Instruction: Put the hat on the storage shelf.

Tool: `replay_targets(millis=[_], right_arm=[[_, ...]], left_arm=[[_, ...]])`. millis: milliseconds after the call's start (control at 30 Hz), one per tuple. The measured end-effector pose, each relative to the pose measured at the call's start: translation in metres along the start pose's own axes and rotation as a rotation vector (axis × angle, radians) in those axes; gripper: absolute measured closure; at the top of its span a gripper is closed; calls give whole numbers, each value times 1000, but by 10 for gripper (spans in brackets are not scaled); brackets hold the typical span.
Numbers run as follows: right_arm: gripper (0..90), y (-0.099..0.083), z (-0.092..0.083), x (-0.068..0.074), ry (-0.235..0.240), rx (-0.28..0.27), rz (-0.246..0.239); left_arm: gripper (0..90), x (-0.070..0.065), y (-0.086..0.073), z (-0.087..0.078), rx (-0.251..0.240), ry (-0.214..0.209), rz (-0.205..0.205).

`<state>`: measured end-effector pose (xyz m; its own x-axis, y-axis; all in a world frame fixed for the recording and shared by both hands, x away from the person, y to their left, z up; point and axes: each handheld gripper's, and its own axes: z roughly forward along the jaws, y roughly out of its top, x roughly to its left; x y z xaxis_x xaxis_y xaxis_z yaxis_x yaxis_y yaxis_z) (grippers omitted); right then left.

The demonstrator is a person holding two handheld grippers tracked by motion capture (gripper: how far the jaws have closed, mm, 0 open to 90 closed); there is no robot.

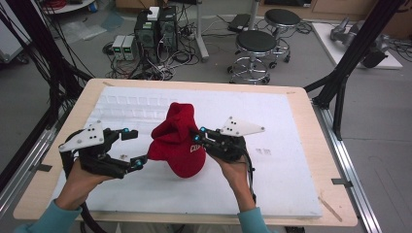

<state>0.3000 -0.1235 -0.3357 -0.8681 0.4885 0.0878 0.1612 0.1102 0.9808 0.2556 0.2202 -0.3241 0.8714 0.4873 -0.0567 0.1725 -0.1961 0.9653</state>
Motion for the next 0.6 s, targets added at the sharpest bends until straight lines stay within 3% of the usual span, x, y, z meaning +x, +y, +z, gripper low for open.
replay_targets(millis=[300,600], right_arm=[[869,12,5,4,-58,-28,-10],[869,20,11,8,-93,-56,6]], left_arm=[[154,-12,-24,1,7,2,-30],[156,-20,-33,19,36,-31,-83]])
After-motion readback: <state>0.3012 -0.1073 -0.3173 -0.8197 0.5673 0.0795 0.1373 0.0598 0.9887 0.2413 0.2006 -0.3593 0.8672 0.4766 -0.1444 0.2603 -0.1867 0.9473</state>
